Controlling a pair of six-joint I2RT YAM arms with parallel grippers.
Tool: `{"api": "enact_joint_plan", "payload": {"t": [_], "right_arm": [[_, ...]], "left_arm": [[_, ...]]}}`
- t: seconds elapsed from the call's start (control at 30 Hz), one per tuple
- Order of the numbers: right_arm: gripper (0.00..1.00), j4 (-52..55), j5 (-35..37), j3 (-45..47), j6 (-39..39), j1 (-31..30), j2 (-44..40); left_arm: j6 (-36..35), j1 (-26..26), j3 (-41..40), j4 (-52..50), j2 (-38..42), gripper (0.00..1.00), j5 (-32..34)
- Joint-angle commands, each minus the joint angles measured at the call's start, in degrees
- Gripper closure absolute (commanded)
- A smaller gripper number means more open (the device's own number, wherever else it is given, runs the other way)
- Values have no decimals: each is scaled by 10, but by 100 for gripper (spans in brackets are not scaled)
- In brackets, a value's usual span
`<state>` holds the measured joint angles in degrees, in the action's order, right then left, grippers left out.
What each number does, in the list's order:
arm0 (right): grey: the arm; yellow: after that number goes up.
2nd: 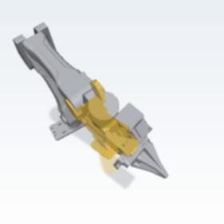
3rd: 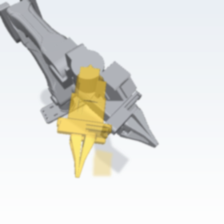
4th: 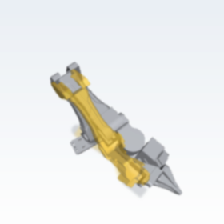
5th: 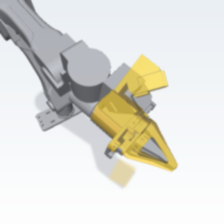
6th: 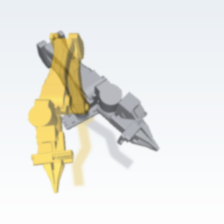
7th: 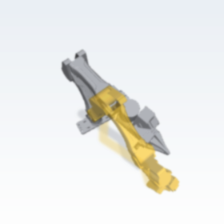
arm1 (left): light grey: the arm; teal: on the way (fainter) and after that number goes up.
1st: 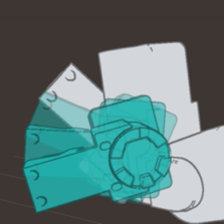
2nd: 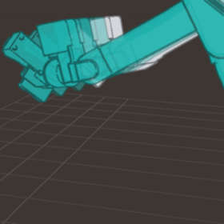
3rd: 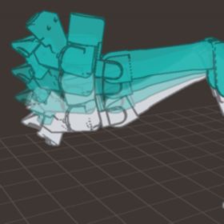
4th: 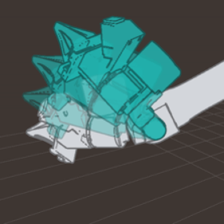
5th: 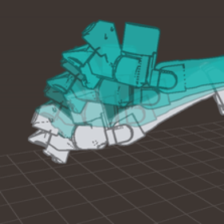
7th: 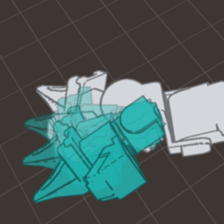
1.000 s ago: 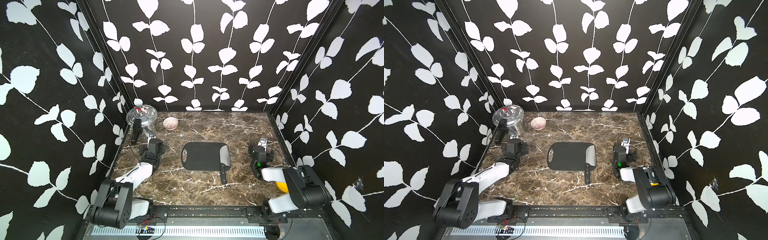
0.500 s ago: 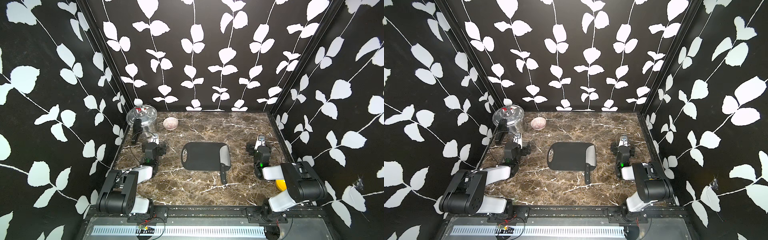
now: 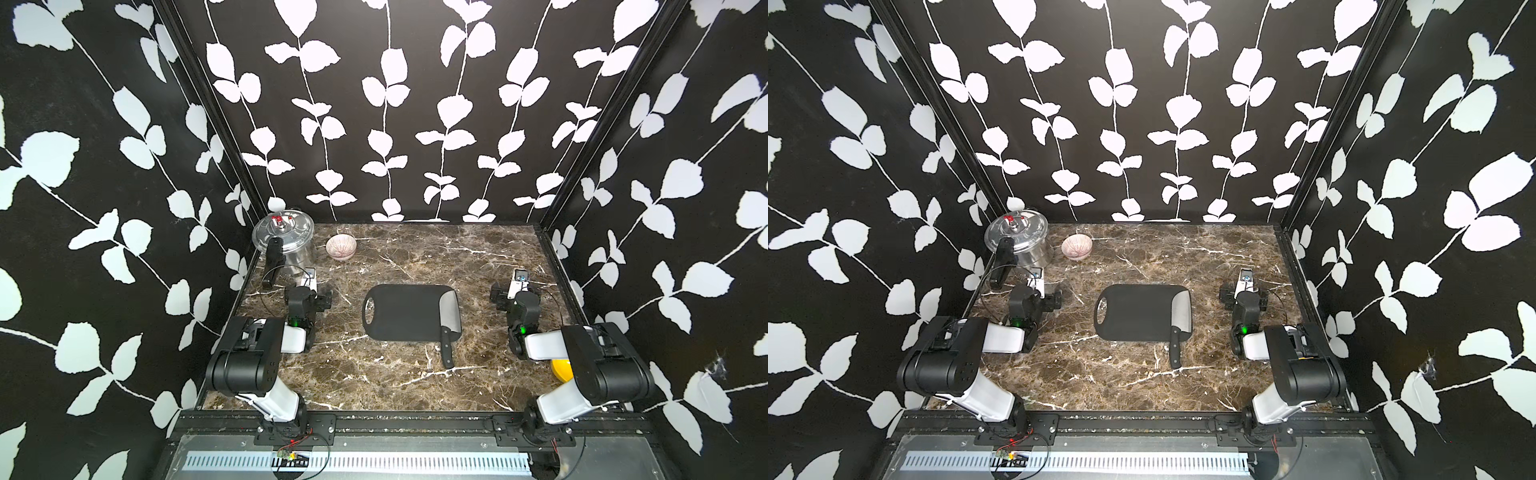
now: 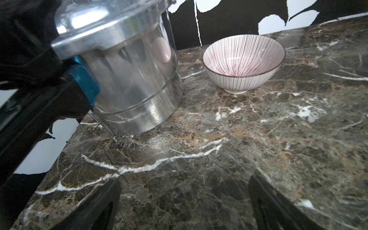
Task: Align the knife with the edge of the cutting board
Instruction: Reset both arms
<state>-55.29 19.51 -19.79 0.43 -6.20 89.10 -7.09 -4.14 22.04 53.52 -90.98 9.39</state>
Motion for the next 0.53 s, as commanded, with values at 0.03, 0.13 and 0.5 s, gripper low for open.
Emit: {"api": "enact_joint_plan", "payload": {"t": [0.03,0.13,0.5], "right_arm": [[0,-28,0,0,5,2,2],[0,-27,0,-1,5,2,2],[0,-27,0,-1,5,2,2]], "left_arm": [[4,2,0,25,6,2,-7],[4,3,0,24,7,1,-6],[1,2,1,23,7,2,-16]]}}
